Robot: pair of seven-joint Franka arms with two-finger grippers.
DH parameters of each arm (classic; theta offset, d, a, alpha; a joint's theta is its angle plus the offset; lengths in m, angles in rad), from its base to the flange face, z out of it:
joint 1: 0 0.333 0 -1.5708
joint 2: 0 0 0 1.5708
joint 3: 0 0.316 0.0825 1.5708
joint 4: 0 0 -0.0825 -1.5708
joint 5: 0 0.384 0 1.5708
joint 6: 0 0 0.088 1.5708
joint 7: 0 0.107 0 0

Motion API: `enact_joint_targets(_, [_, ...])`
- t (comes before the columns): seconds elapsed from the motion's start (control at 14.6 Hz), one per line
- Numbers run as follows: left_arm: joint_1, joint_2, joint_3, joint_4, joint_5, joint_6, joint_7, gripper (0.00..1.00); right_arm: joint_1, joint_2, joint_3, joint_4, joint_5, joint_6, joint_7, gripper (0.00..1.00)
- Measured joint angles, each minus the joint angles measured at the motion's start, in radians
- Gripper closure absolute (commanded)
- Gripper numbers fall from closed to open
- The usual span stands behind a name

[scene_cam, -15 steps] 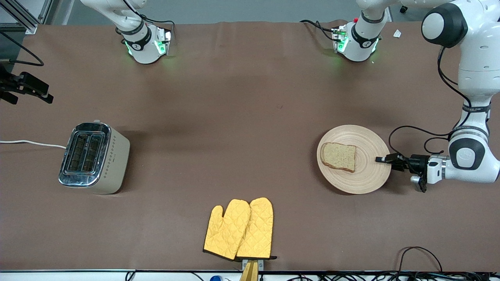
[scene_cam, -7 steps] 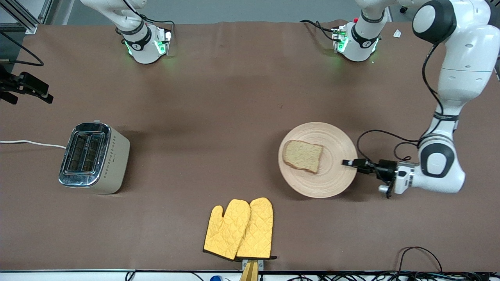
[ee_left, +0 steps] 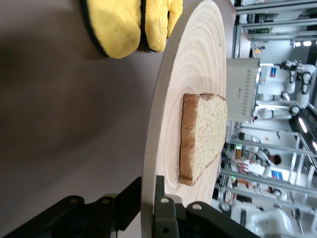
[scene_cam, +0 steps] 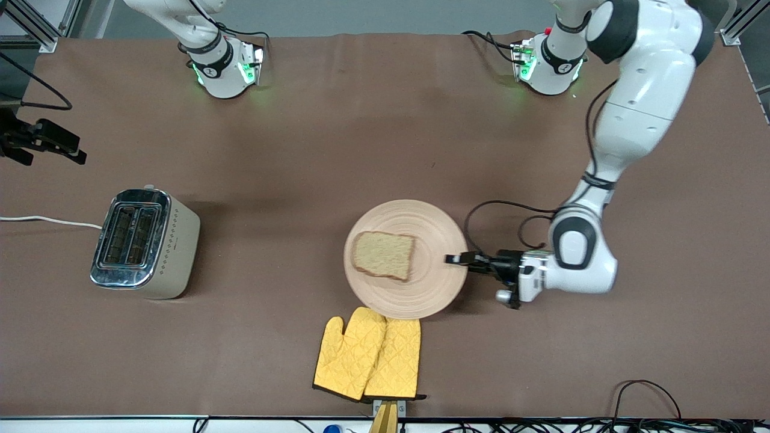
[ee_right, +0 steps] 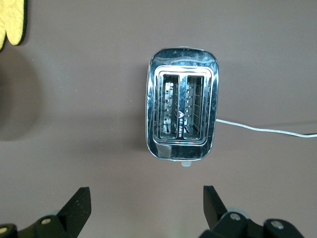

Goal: Move plate and put bread in toaster
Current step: 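Slide the plate toward the toaster while the right gripper reaches out, then release the plate with the left gripper while the right gripper nears the bread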

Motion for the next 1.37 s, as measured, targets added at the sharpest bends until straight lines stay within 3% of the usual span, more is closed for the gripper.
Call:
enact_joint_targets(0.48, [-0.301, 0.087, 0.001, 0.041, -0.313, 0.330, -0.005, 1.00, 0.024, 0.118, 0.006, -0.049, 0.046, 0.150, 0.003, 0.00])
enact_joint_targets(0.82, [-0.413, 0.118, 0.001, 0.083, -0.392, 0.435, -0.005, 0.99, 0.129, 0.193, 0.010, -0.174, 0.053, 0.406, 0.095, 0.00])
enact_joint_targets(0.89, [-0.426, 0.118, 0.001, 0.086, -0.398, 0.450, -0.005, 0.92, 0.144, 0.208, 0.011, -0.203, 0.060, 0.464, 0.105, 0.00])
enact_joint_targets(0.96, [-0.436, 0.119, 0.001, 0.088, -0.403, 0.461, -0.005, 0.70, 0.158, 0.224, 0.011, -0.228, 0.065, 0.514, 0.123, 0.00])
enact_joint_targets(1.1, [-0.442, 0.119, 0.001, 0.091, -0.404, 0.472, -0.005, 0.43, 0.188, 0.261, 0.011, -0.254, 0.068, 0.567, 0.177, 0.00])
enact_joint_targets(1.17, [-0.441, 0.119, 0.002, 0.092, -0.404, 0.473, -0.005, 0.04, 0.208, 0.282, 0.011, -0.259, 0.068, 0.583, 0.207, 0.00])
enact_joint_targets(1.37, [-0.434, 0.117, 0.009, 0.104, -0.401, 0.478, -0.004, 0.00, 0.262, 0.345, 0.011, -0.262, 0.068, 0.636, 0.285, 0.00])
